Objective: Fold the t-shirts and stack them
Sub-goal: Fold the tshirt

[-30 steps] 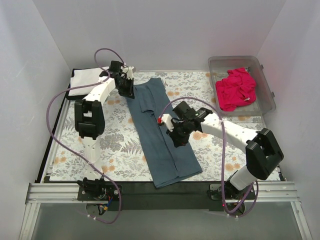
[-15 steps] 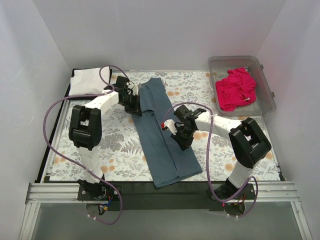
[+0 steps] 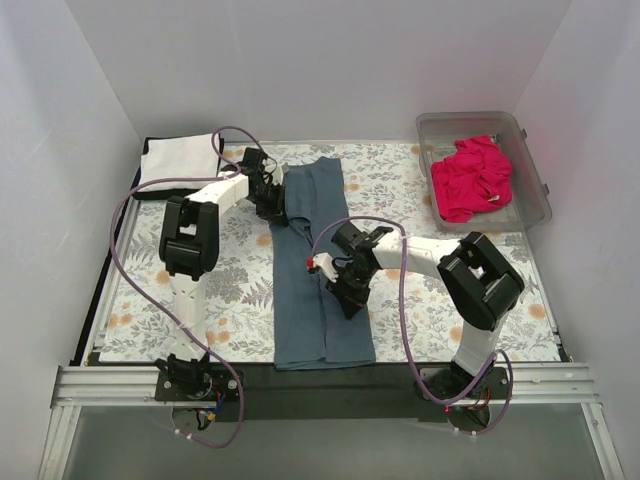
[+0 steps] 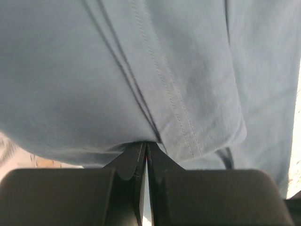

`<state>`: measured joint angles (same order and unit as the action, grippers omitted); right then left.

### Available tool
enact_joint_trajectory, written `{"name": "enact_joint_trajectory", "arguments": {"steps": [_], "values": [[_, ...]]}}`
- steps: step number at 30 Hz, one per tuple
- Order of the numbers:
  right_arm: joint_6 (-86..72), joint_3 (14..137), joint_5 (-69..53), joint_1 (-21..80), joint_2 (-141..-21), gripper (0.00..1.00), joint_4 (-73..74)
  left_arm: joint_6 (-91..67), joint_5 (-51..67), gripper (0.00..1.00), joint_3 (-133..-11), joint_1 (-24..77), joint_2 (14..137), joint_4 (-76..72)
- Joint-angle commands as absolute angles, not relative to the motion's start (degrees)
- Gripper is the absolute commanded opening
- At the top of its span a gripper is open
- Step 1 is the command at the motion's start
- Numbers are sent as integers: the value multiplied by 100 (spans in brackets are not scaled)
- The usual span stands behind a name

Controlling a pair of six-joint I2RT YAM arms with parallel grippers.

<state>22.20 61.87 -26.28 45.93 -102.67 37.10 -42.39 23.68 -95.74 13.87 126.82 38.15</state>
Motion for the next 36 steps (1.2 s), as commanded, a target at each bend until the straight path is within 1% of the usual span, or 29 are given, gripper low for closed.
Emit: {"name": "enact_joint_trajectory", "arguments": {"steps": [1, 3, 6, 9, 11, 13, 15, 20, 28, 36], "values": [[2030, 6345, -2979, 4694, -10722, 1, 3454, -4078, 2057, 0, -10114, 1380, 13059, 3762], [2022, 6529, -3067, 4545, -10653, 1, 3463, -4061, 2030, 0, -10282, 1371, 13122, 3805], [1934, 6740, -3234, 4238, -10302, 1, 3533, -4060, 2293, 0, -10450, 1345, 12973, 3789], [1741, 7162, -3305, 3939, -9932, 1, 3498, -4157, 2531, 0, -10476, 1336, 12561, 3753], [1574, 7733, -3269, 3745, -9923, 1, 3463, -4288, 2732, 0, -10337, 1327, 12209, 3762], [1135, 8259, -3427, 3385, -10045, 1, 3297, -4508, 2917, 0, -10100, 1336, 11841, 3701], [662, 8489, -3419, 3148, -10282, 1, 3008, -4683, 3110, 0, -9635, 1336, 11481, 3569], [185, 9148, -3270, 3024, -11151, 1, 2874, -4825, 3287, 0, -8782, 1336, 11031, 3279], [62, 9413, -3155, 2962, -11926, 1, 2549, -4799, 3288, 0, -8122, 1336, 11083, 3059], [44, 9431, -3015, 2944, -12392, 1, 2294, -4808, 3156, 0, -7972, 1318, 11513, 2971]]}}
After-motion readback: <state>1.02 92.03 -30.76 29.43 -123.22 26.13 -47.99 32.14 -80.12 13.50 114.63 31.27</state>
